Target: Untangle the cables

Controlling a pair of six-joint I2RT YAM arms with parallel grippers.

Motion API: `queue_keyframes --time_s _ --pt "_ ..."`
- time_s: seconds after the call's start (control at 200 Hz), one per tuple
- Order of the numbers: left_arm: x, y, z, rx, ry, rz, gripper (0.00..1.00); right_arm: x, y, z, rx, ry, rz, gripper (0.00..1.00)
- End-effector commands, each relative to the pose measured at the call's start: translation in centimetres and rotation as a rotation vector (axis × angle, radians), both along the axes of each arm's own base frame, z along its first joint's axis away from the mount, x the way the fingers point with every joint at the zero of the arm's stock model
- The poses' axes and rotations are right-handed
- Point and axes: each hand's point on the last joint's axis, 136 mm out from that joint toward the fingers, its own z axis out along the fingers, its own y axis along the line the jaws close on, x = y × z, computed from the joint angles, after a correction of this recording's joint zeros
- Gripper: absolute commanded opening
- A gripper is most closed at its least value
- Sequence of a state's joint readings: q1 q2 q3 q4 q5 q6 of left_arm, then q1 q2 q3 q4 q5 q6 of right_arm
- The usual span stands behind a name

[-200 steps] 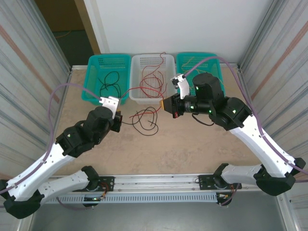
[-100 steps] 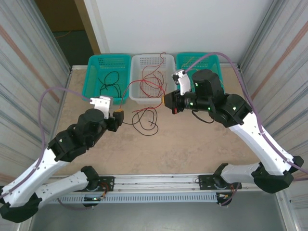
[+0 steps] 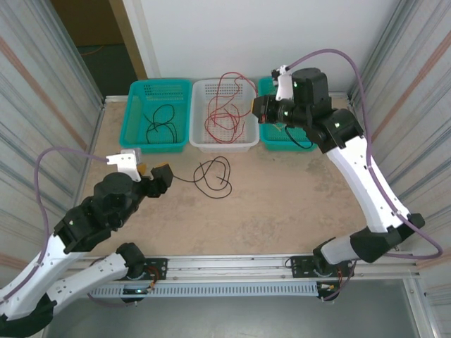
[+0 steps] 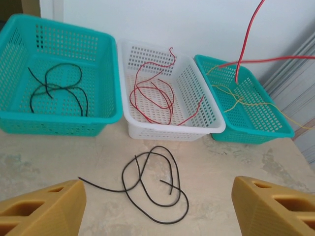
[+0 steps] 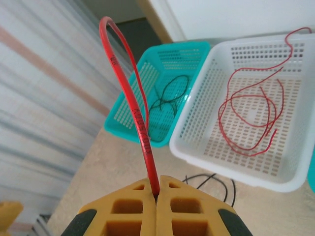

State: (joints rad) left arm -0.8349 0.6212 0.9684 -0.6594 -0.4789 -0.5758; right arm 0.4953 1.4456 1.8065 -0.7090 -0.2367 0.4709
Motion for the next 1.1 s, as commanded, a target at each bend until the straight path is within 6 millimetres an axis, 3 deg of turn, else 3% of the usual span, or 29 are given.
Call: queue_keyframes --time_s 0.0,0.095,0.396,0.561,0.716,0.867,0.892,0.917,0.997,1.042,1.092 --pt "-0.4 -0.4 -2.4 -0.061 0.095 0.006 0.77 2.5 0.3 0.9 0.073 0.009 -0.014 0.0" --pt "-0.6 -0.5 -3.6 -0.092 0.127 0.012 0.77 5.1 -0.2 0.6 0.067 0.017 -0.058 0.0" --pt "-0.5 -2.1 -6.4 -0.115 0.223 -0.01 0.72 12.2 0.6 -4.7 0.067 0.133 -0.088 0.0" --pt "-0.4 -2.8 -7.3 -0.107 0.264 -0.015 0.72 13.8 1.7 -7.9 0.06 0.237 -0.072 0.33" --pt "-0.2 -2.9 -8.2 -0.087 0.295 -0.003 0.72 12.8 1.5 -8.7 0.035 0.236 -0.08 0.41" --pt "0.0 -2.3 -9.1 -0.083 0.339 0.031 0.7 10.3 0.8 -10.1 -0.011 0.247 -0.083 0.45" --pt "0.1 -2.3 -9.2 -0.089 0.346 0.035 0.69 9.7 0.7 -9.9 -0.014 0.239 -0.082 0.45" --pt "0.1 -2.3 -9.5 -0.094 0.355 0.039 0.69 8.9 0.6 -11.1 -0.031 0.261 -0.08 0.46" --pt "0.3 -2.4 -10.3 -0.115 0.379 0.042 0.68 6.4 0.8 -12.5 -0.057 0.272 -0.066 0.48" --pt "0.4 -2.6 -10.9 -0.126 0.398 0.044 0.68 4.8 1.1 -13.6 -0.078 0.285 -0.052 0.63" --pt "0.5 -2.7 -11.6 -0.135 0.428 0.048 0.66 2.8 2.0 -15.0 -0.105 0.295 -0.023 0.65"
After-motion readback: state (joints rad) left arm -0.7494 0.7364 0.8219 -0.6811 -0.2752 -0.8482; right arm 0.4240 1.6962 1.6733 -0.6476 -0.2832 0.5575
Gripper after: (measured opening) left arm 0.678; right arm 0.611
